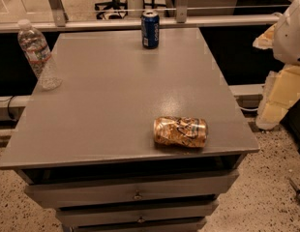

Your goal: Move pepsi can near water bottle

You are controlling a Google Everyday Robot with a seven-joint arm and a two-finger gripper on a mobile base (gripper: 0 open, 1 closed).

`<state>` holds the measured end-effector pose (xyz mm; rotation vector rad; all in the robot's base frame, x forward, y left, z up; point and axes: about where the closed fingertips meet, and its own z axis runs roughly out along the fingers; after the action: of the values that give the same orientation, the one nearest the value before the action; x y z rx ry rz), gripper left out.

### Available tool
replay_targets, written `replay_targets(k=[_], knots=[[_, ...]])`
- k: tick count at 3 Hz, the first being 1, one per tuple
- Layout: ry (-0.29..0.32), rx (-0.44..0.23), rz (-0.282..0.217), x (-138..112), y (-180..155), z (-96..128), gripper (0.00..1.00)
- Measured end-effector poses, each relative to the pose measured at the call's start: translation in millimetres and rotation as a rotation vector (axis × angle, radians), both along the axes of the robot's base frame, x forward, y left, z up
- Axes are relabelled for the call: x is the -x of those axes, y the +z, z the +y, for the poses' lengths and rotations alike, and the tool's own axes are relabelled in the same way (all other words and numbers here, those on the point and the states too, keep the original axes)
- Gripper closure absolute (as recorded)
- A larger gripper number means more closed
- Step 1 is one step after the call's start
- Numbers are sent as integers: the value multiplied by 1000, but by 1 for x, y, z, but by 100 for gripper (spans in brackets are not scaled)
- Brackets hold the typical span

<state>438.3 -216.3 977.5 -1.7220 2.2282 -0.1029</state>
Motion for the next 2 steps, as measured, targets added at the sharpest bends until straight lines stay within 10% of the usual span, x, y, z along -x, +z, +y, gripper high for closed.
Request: replay_targets(k=[2], knots=[[-15, -31, -39, -31, -5, 3, 0]])
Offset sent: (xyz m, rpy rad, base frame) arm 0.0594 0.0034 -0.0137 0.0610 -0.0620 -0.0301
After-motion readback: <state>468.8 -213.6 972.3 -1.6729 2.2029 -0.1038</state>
